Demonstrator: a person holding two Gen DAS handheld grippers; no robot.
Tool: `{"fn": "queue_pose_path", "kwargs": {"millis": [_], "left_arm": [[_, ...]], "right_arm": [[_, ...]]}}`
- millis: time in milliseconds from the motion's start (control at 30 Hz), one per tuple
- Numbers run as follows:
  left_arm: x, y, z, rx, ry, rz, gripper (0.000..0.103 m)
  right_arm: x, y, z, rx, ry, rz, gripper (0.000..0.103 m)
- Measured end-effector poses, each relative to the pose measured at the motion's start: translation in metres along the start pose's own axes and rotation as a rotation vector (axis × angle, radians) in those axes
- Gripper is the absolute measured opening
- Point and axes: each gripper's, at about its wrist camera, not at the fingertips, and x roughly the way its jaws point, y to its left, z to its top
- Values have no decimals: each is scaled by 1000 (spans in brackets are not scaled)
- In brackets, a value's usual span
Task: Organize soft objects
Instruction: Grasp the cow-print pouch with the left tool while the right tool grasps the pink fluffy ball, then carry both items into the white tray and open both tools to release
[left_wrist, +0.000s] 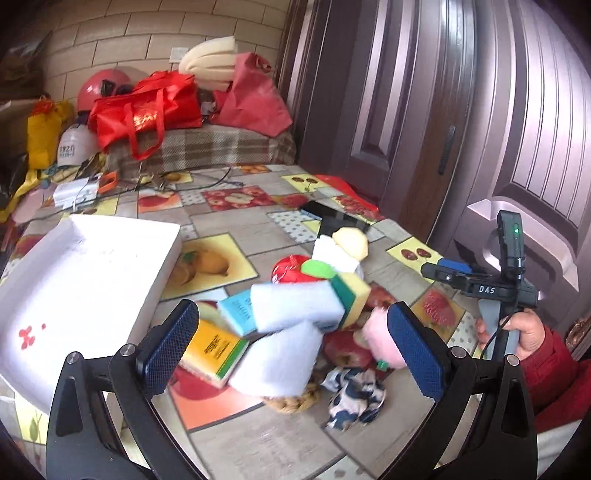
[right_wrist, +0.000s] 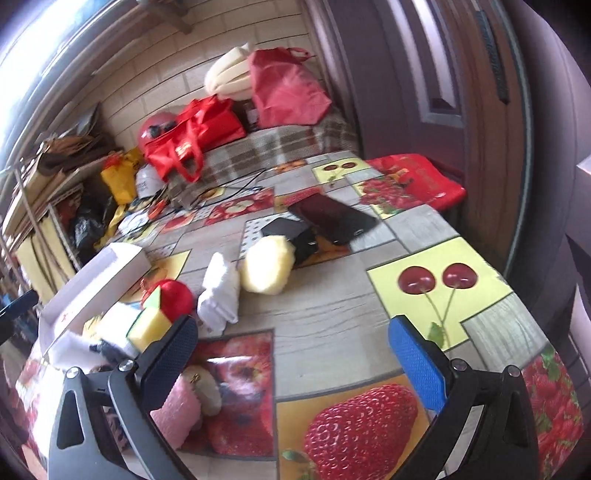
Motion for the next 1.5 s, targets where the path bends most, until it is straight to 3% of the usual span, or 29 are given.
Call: {"fn": "queue_pose_path", "kwargs": {"millis": [167, 267, 367, 467, 533, 567, 600, 667, 700, 733, 867, 933, 1033, 1133, 1200, 1333, 1400, 1500], "left_arm": [[5, -19, -39, 90, 191, -143, 103], [24, -52, -56, 193, 310, -166, 103], [45, -70, -61, 225, 365, -197, 102], [65, -77, -56, 225, 391, -175, 98], [76, -80, -55, 241, 403, -158, 94], [80, -82, -54, 245, 413, -167, 92], [85, -82, -54, 246, 426, -177, 81], [94, -84, -56, 244, 454, -190, 52], [93, -87, -57, 264, 433, -181, 50], [94, -89, -58, 275, 433, -190, 39], [87, -96, -58, 297, 388, -211, 34], [71, -100, -55, 321, 312, -216, 34], [36, -94, -46, 348, 132, -144, 34], [1, -69, -39, 312, -33, 3, 34], [-13, -40, -36, 241, -93, 115, 34], [-22, 20, -43, 141, -142, 365, 34], [-31, 44, -43, 61, -166, 404, 34], [-39, 61, -46, 54, -208, 484, 34]], "right_arm": [[17, 35, -10, -119, 135, 145, 103], [25, 53, -17, -194, 196, 177, 103], [34, 68, -25, -252, 248, 188, 103], [42, 77, -29, -301, 283, 175, 102], [49, 78, -31, -310, 309, 169, 92], [52, 76, -31, -300, 324, 183, 79], [55, 73, -32, -284, 338, 196, 62], [54, 65, -30, -245, 333, 208, 62], [52, 63, -30, -234, 323, 206, 61], [49, 60, -29, -226, 309, 200, 60], [33, 47, -18, -175, 216, 174, 60], [18, 40, -8, -143, 128, 165, 60], [-7, 35, 5, -107, -44, 141, 60], [-23, 35, 8, -91, -197, 102, 60], [-26, 37, 9, -90, -258, 72, 60], [-17, 46, 7, -122, -283, 41, 60], [-10, 51, 4, -130, -272, 46, 60], [-8, 55, 4, -124, -276, 67, 60]]}}
